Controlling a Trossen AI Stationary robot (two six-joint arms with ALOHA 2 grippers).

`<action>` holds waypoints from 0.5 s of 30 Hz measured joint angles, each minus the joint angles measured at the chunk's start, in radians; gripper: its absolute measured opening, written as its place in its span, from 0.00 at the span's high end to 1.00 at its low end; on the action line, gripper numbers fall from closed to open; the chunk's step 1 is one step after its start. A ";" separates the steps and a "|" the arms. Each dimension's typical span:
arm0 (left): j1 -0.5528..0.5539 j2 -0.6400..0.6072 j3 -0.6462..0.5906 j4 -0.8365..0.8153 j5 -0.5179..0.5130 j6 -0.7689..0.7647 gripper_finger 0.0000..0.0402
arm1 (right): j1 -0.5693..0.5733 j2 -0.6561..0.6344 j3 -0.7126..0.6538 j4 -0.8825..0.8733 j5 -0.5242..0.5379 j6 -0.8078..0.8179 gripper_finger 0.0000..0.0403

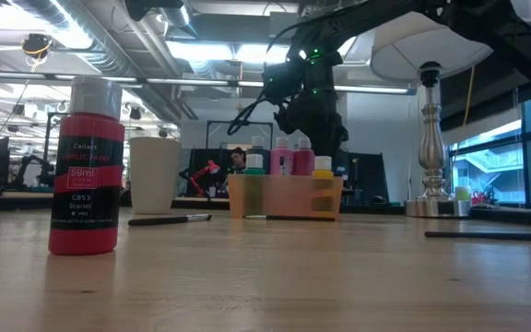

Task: Pick & Place Paint Supplies
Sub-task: Put the blue paint bottle into the orange bin

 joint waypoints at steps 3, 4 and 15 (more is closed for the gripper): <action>0.000 0.000 0.000 -0.010 0.000 0.000 0.44 | 0.000 0.000 0.000 0.000 0.000 0.000 0.61; 0.000 0.000 0.000 -0.012 0.000 0.000 0.44 | 0.000 0.000 0.000 0.000 0.001 0.000 0.61; 0.000 0.000 0.000 -0.014 -0.002 0.000 0.44 | 0.005 0.000 0.000 0.001 0.019 0.000 0.52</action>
